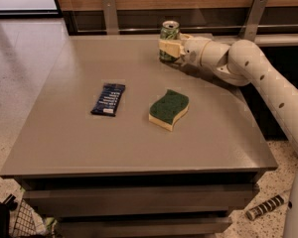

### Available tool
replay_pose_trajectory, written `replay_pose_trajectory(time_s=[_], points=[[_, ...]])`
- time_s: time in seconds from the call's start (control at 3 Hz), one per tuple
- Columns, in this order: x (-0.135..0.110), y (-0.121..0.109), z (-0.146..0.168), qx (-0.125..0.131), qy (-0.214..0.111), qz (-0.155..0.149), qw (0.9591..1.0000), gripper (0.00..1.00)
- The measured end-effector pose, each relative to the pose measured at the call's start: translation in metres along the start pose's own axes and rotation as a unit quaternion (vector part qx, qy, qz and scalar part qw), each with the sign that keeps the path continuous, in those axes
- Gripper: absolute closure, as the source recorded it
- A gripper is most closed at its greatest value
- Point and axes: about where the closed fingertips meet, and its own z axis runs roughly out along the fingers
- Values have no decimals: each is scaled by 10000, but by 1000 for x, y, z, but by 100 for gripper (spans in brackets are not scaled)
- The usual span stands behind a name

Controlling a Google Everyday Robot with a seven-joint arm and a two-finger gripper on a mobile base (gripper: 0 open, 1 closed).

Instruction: Knock green can over

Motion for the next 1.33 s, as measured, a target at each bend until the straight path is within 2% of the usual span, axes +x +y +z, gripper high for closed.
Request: replay_pose_trajectory(time_s=[1.33], points=[[-2, 1, 0, -5, 2, -1, 10000, 100]])
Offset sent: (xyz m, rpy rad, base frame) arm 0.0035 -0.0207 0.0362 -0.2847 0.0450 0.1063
